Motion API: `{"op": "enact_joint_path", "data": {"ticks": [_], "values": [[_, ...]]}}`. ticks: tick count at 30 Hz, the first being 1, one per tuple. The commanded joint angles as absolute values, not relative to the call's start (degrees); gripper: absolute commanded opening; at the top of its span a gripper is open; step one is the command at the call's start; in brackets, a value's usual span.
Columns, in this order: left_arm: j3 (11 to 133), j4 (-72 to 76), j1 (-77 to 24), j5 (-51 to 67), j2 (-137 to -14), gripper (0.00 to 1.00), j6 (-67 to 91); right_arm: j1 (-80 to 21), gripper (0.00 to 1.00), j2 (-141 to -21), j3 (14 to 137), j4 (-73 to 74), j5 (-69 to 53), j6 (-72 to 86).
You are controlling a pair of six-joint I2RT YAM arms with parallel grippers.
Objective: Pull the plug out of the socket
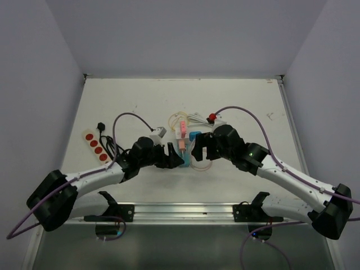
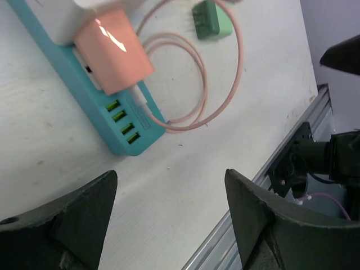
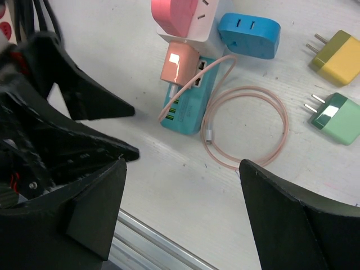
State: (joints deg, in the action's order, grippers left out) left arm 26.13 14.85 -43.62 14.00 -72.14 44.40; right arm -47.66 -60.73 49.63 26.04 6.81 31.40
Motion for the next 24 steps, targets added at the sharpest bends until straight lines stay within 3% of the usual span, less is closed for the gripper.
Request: {"op": "enact_joint_path", "data": {"ticks": [1, 5, 12, 16, 24], "values": [[27.4, 2.6, -37.0, 7.8, -64.2, 0.81, 39.1, -49.6, 0.85, -61.5, 54.2, 27.7, 10.3, 28.6], [31.9, -3.1, -28.8, 7.2, -62.3, 0.79, 36.5, -53.5, 0.83, -65.8, 58.1, 29.0, 15.1, 27.1], [43.8, -2.8, -21.3, 14.1, -77.8, 0.7, 37.9, -59.3, 0.75, -75.0, 65.4, 28.4, 26.6, 25.8], [50.4, -1.2, -21.1, 18.2, -84.0, 0.68, 38.6, -59.9, 0.64, -79.2, 66.7, 25.4, 27.5, 25.2], [54.8, 1.0, -21.2, 21.6, -89.9, 0.67, 38.9, -60.1, 0.52, -86.8, 68.4, 19.7, 30.8, 25.5]]}}
